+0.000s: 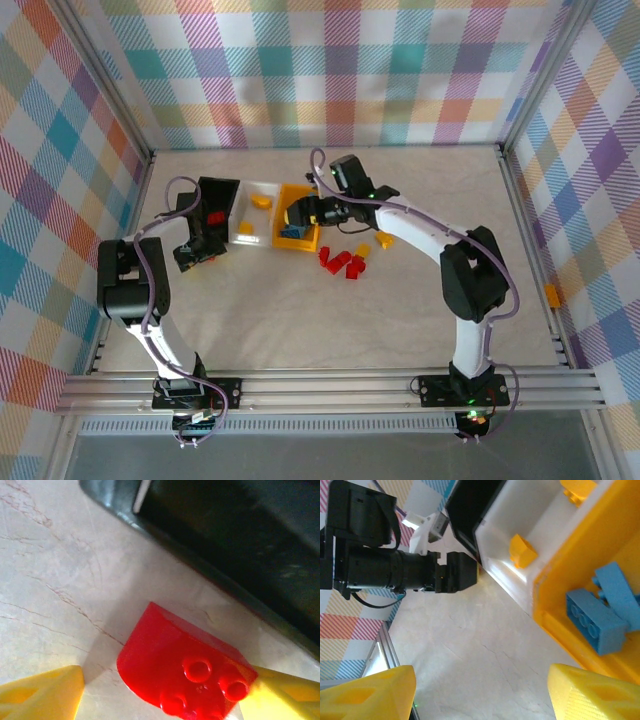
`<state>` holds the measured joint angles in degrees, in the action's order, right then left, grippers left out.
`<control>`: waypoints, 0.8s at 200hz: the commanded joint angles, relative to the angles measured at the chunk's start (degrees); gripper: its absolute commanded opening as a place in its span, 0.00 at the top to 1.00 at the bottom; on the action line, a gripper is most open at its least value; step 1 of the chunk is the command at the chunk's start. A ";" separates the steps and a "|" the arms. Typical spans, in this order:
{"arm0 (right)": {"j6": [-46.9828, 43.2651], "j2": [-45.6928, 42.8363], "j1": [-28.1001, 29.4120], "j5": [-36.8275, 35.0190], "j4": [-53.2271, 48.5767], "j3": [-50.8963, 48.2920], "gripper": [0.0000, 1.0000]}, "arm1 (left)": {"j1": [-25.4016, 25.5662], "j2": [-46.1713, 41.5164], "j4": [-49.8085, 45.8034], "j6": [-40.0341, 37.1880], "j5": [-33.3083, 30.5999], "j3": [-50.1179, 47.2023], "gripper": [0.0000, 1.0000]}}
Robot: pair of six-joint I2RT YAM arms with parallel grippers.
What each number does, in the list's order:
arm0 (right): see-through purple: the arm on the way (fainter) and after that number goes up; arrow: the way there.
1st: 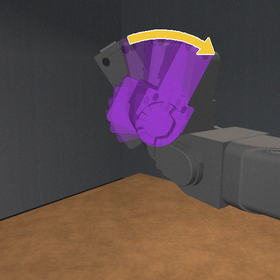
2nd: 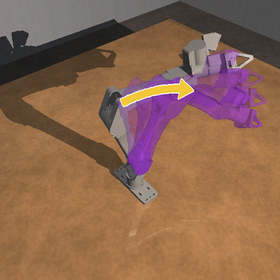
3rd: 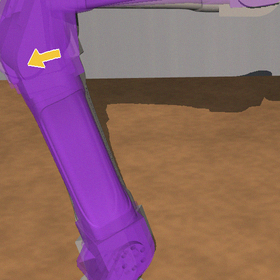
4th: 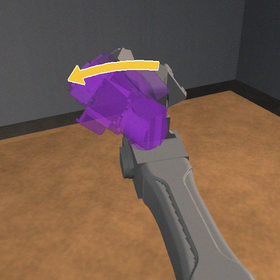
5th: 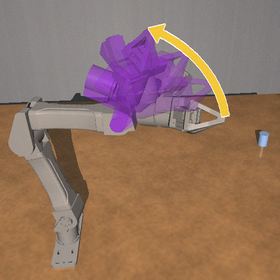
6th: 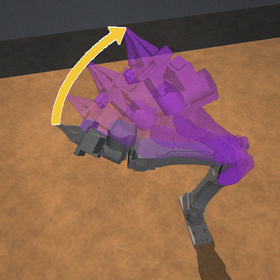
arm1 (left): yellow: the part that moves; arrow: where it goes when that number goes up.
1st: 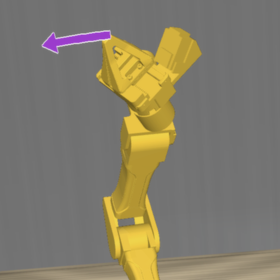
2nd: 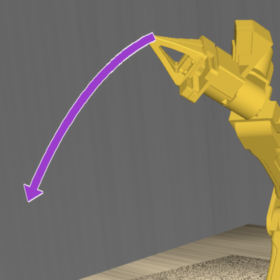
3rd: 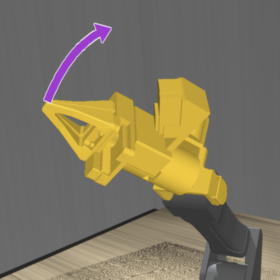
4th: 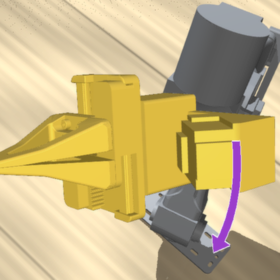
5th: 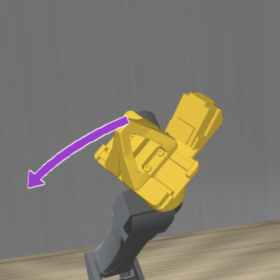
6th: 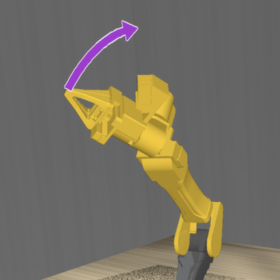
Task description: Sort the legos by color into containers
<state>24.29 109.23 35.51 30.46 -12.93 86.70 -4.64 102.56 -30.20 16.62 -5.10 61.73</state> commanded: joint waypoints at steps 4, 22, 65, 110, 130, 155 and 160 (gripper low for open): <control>-1.71 -3.15 -0.66 0.49 2.21 -1.11 0.30 | -1.07 2.39 2.05 -1.41 -1.25 1.76 0.21; -1.76 -3.23 -0.61 0.75 2.19 -1.13 0.30 | -1.07 3.06 2.38 -1.51 -1.36 2.05 0.21; -1.09 -3.24 -0.62 1.42 3.23 -2.02 0.31 | -1.06 2.66 3.62 -1.82 -0.23 1.43 0.28; -0.39 -4.07 -0.61 1.78 4.40 -3.71 0.33 | -1.07 2.13 4.39 -1.46 0.86 0.77 0.45; -0.09 -4.34 -0.61 1.80 4.92 -4.46 0.34 | -1.07 1.66 3.94 -1.20 1.27 0.63 0.48; 0.51 -4.29 -0.53 2.05 5.71 -5.04 0.35 | -0.97 -0.13 3.71 -0.72 1.45 -0.20 0.51; 0.57 -4.30 -0.47 2.02 5.95 -5.11 0.34 | -0.98 -0.66 3.66 -0.55 1.50 -0.46 0.51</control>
<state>24.62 107.02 34.70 30.74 -9.39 82.30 -4.78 103.18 -29.34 15.57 -5.72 62.89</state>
